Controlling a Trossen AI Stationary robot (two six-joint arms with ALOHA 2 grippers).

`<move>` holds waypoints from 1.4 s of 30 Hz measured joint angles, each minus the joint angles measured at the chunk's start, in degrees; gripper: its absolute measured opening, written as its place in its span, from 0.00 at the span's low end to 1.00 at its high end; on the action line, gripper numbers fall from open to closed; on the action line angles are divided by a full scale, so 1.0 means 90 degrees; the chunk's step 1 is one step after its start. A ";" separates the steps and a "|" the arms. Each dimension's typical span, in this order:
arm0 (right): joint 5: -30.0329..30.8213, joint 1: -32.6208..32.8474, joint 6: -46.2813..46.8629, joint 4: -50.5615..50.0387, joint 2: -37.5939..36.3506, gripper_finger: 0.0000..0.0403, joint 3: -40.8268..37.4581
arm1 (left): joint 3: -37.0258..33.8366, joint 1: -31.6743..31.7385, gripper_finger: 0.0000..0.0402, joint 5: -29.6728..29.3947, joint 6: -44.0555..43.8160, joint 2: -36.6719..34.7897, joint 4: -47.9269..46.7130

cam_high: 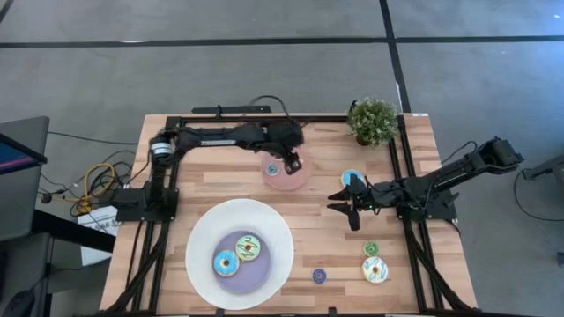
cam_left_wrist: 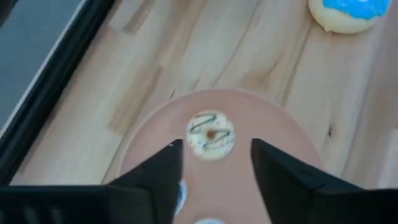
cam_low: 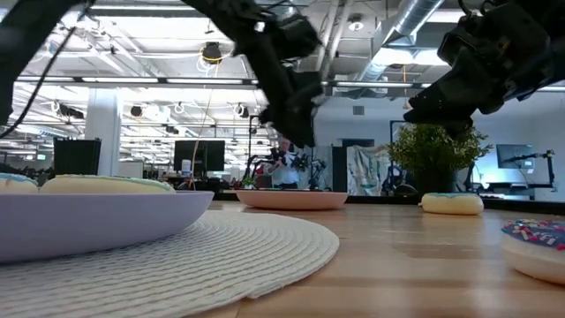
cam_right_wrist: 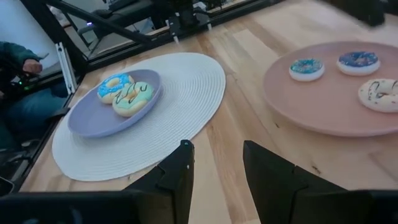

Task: Pick & Place donuts
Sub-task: Put the big blue donut on the purple plate

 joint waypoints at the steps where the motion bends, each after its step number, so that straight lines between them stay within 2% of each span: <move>1: 0.0002 0.0017 0.0063 0.0000 0.0000 0.32 0.0000 | -0.0346 0.0051 0.41 0.0105 -0.0034 -0.0270 0.0209; 6: -0.0002 0.0009 0.0100 -0.0033 0.0000 0.32 0.0000 | -0.2448 0.0125 0.17 0.0753 -0.0383 -0.2084 0.1785; 9: 0.0000 0.0002 0.0103 -0.0022 0.0000 0.32 0.0000 | -0.3891 -0.0140 0.04 0.0934 -0.0430 -0.3270 0.2857; 13: 0.0000 0.0002 0.0100 -0.0015 0.0000 0.32 0.0000 | -0.5577 -0.0919 0.02 0.0996 -0.0101 -0.4948 0.4122; 15: 0.0000 0.0000 0.0100 -0.0017 0.0000 0.32 0.0000 | -0.6284 -0.1447 0.02 0.0596 -0.0029 -0.5652 0.4365; 20: 0.0010 -0.0002 0.0097 0.0046 0.0000 0.32 0.0000 | -0.7445 -0.2697 0.00 -0.1201 -0.0035 -0.7029 0.4457; 23: 0.0036 -0.0044 0.0073 0.0146 0.0000 0.32 0.0000 | -0.7915 -0.3161 0.01 -0.1808 -0.0029 -0.7445 0.4398; 26: 0.0095 -0.0126 0.0100 0.0295 0.0000 0.32 0.0000 | -0.8190 -0.3362 0.01 -0.1743 -0.0026 -0.7696 0.4423; 30: 0.0577 -0.0213 0.0383 0.0384 0.0000 0.32 0.0005 | -0.8565 -0.3271 0.00 -0.1707 0.0127 -0.7793 0.4545; 35: 0.1229 -0.0252 0.0431 -0.0487 0.0000 0.32 0.0436 | -0.9340 -0.2899 0.00 -0.0751 0.0314 -0.7782 0.5929; 39: 0.1960 -0.0260 0.0597 -0.1821 0.0000 0.32 0.1087 | -0.9951 -0.2655 0.00 -0.0084 0.0409 -0.7784 0.7167; 42: 0.2171 -0.0326 0.1221 -0.3138 -0.0002 0.32 0.1604 | -1.0198 -0.2508 0.00 0.0231 0.0324 -0.7777 0.7531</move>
